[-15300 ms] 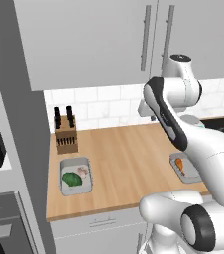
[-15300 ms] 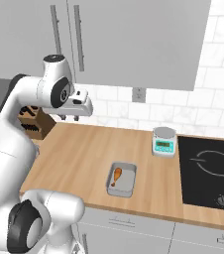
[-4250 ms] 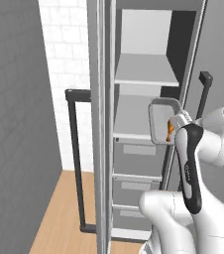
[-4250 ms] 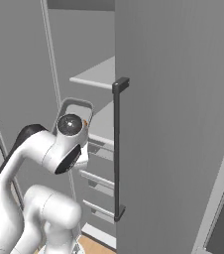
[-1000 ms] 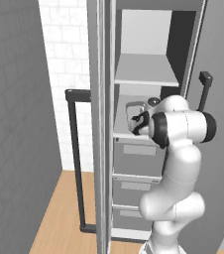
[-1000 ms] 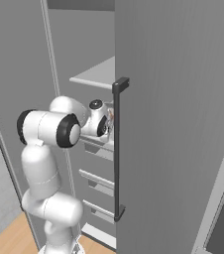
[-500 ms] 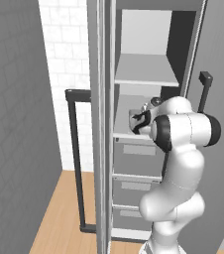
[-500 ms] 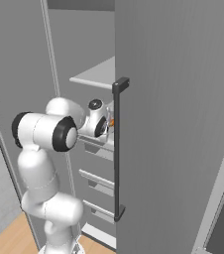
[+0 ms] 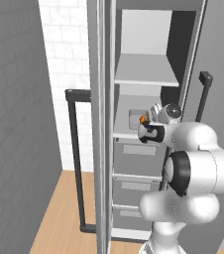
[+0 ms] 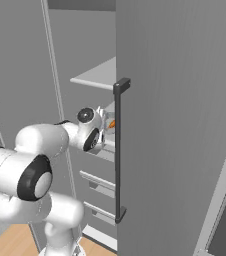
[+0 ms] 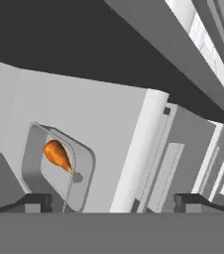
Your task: Take the meat container that has the chicken drumstick and place it on the second highest rack of the freezer. Then take the vegetable container that has the garlic and broccoli and place it on the highest rack of the freezer.
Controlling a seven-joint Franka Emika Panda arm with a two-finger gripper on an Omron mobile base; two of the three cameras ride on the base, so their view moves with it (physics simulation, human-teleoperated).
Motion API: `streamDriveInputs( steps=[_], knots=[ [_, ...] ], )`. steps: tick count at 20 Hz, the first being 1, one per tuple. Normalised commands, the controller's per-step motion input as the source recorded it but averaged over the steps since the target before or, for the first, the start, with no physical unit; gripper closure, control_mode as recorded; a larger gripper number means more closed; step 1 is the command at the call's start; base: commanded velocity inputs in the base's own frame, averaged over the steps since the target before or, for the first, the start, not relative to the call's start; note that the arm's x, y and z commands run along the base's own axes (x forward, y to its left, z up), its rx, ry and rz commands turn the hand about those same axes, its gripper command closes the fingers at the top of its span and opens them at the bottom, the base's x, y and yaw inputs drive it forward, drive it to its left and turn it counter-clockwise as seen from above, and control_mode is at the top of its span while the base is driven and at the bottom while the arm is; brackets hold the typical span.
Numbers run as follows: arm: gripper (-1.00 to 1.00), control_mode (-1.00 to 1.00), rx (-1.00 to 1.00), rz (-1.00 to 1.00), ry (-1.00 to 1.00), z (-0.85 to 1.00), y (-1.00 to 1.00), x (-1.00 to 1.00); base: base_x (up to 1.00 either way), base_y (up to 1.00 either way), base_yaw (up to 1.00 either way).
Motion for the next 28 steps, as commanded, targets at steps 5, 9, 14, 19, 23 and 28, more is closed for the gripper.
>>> streamDriveInputs(
  steps=[5, 9, 14, 19, 23, 28],
  knots=[
    [-1.00, -1.00, 0.00, -0.02, 0.00, 0.97, 0.00, -1.00, 0.00, 0.00, 0.00],
    [-1.00, -1.00, 0.00, -0.05, 0.00, 0.85, 0.00, -1.00, 0.00, 0.00, 0.00],
    [-1.00, -1.00, 0.00, -0.04, 0.01, 0.55, 0.00, -1.00, 0.00, 0.00, 0.00],
    [-1.00, -1.00, 0.00, -0.02, 0.00, 0.43, -0.01, -0.98, 0.00, 0.00, 0.00],
    [-1.00, -1.00, 0.00, -0.01, 0.00, 0.19, -0.04, -0.60, 0.00, 0.00, 0.00],
    [-1.00, -1.00, 0.00, 0.00, 0.00, 0.00, 0.02, -0.03, 0.00, 0.00, 0.00]
  ],
)
